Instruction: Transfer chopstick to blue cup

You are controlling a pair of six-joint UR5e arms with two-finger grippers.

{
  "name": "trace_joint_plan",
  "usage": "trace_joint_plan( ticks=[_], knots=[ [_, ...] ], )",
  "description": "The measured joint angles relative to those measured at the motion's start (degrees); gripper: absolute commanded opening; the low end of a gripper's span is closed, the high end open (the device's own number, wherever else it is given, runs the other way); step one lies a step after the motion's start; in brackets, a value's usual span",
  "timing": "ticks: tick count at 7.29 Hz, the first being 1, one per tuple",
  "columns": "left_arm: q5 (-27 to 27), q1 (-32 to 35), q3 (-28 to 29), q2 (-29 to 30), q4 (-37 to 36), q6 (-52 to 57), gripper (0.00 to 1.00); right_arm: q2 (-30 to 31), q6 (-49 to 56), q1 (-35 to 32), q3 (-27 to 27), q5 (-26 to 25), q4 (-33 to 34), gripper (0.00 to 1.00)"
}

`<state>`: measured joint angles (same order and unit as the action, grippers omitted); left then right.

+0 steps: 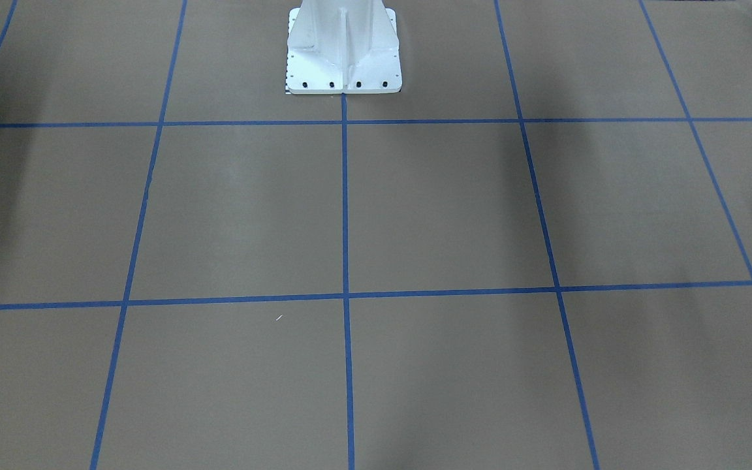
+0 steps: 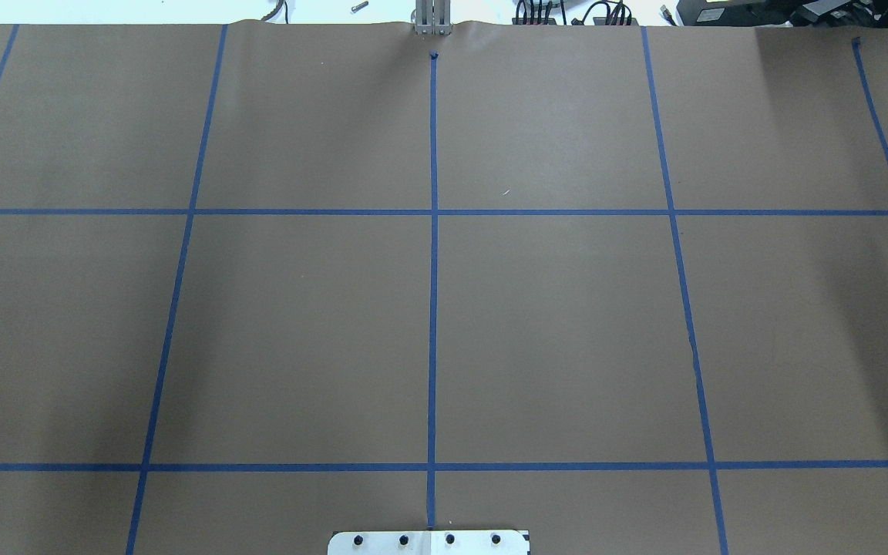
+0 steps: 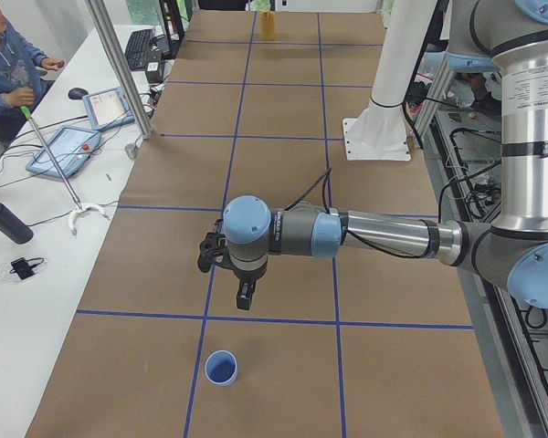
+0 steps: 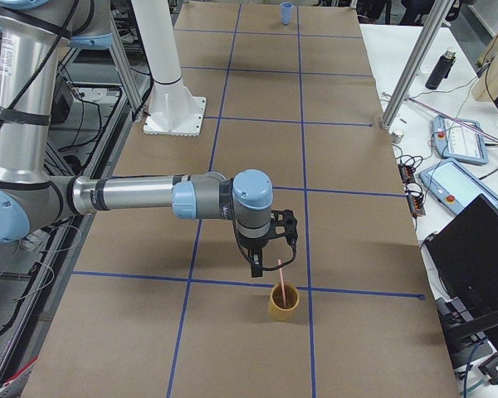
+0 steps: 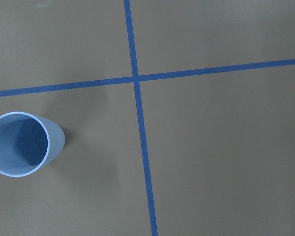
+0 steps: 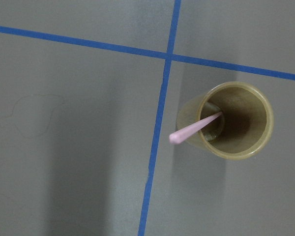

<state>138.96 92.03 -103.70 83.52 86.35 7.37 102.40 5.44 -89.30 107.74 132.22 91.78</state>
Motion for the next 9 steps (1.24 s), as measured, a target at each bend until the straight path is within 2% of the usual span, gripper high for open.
trace_joint_plan(
  ticks=[4, 5, 6, 7, 9],
  knots=[
    [-0.1, -0.2, 0.1, -1.8, 4.8, -0.9, 0.97, 0.0, -0.1, 0.0, 0.1, 0.1, 0.0, 1.00],
    [-0.1, -0.2, 0.3, -1.9, 5.1, -1.4, 0.89, 0.0, -0.2, 0.0, 0.1, 0.1, 0.0, 1.00],
    [-0.1, -0.2, 1.1, -1.7, 5.5, -1.5, 0.97, -0.1, -0.4, 0.0, 0.0, 0.1, 0.0, 1.00],
    [-0.3, -0.2, 3.6, -1.0, 7.1, -0.9, 0.97, -0.2, -0.5, 0.0, 0.0, 0.1, 0.0, 1.00],
    [-2.2, -0.2, 13.7, 2.6, 13.2, 1.2, 0.97, -0.3, -0.6, 0.0, -0.1, 0.1, 0.0, 1.00]
  ],
)
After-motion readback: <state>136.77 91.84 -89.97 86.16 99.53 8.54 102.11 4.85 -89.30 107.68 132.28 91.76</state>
